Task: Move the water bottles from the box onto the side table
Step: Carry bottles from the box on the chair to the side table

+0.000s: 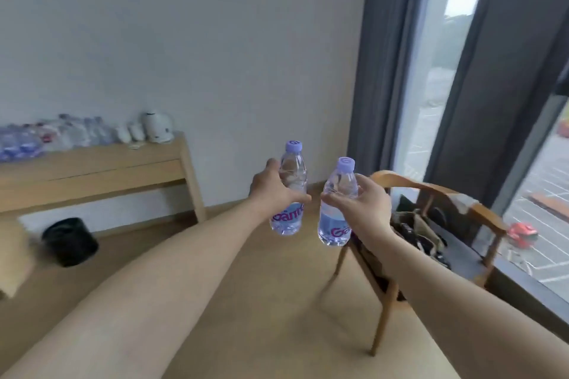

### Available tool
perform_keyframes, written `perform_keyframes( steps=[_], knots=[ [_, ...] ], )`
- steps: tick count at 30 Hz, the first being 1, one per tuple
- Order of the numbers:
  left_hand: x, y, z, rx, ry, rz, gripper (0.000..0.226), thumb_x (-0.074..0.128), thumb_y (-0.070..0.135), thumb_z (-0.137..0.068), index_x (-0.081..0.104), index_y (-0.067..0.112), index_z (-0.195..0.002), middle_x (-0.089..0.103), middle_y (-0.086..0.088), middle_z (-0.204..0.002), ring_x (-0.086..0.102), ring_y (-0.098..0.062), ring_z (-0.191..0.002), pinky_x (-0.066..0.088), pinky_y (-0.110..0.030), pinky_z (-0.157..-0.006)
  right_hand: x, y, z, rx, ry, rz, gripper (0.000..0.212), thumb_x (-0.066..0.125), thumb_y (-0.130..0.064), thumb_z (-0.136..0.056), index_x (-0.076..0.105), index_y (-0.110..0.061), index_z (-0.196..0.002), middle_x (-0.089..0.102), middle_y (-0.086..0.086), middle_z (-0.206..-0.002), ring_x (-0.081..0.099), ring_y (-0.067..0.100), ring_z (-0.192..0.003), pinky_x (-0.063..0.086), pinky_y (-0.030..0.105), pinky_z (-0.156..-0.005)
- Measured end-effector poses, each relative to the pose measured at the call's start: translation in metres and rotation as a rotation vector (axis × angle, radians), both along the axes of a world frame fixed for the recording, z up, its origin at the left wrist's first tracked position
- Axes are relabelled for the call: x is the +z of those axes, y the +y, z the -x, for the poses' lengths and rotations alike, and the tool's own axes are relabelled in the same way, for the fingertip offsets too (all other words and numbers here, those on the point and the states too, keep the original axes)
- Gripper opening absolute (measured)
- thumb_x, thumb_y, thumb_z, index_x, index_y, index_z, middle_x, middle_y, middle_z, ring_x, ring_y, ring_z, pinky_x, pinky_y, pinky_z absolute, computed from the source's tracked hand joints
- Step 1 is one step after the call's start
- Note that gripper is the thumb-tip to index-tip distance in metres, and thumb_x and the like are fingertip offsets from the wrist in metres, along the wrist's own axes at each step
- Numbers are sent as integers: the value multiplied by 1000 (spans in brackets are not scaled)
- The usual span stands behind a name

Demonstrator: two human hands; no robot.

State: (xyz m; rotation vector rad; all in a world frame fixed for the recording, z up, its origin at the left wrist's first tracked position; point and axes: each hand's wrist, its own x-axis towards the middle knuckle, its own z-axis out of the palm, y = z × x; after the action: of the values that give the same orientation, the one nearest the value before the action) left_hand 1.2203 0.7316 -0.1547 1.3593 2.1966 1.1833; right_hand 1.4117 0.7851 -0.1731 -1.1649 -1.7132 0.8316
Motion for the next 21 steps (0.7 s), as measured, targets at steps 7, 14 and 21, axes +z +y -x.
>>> perform_keyframes(
  steps=[7, 14, 21],
  knots=[
    [-8, -88, 190, 267, -93, -24, 86, 96, 49, -48, 42, 30, -113, 57, 15, -102, 58, -6, -92, 52, -28, -74, -5, -41, 212, 269, -16, 93, 42, 77, -52, -50, 67, -31, -86, 72, -14, -78, 68, 7, -74, 59, 39, -74],
    [-33, -156, 335, 530, -180, -21, 93, 94, 42, -49, 43, 28, -125, 59, 11, -106, 61, -16, -99, 55, -36, -85, -15, -69, 391, 525, -68, 109, 35, 79, -47, -55, 66, -31, -82, 71, -15, -75, 68, 7, -73, 57, 38, -73],
    [-42, -174, 500, 709, -199, -40, 84, 95, 45, -42, 47, 28, -108, 65, 7, -104, 66, -15, -94, 58, -41, -84, -29, -66, 583, 728, -38, 110, 40, 81, -48, -54, 70, -34, -90, 72, -18, -75, 68, 3, -75, 57, 35, -73]
  ],
)
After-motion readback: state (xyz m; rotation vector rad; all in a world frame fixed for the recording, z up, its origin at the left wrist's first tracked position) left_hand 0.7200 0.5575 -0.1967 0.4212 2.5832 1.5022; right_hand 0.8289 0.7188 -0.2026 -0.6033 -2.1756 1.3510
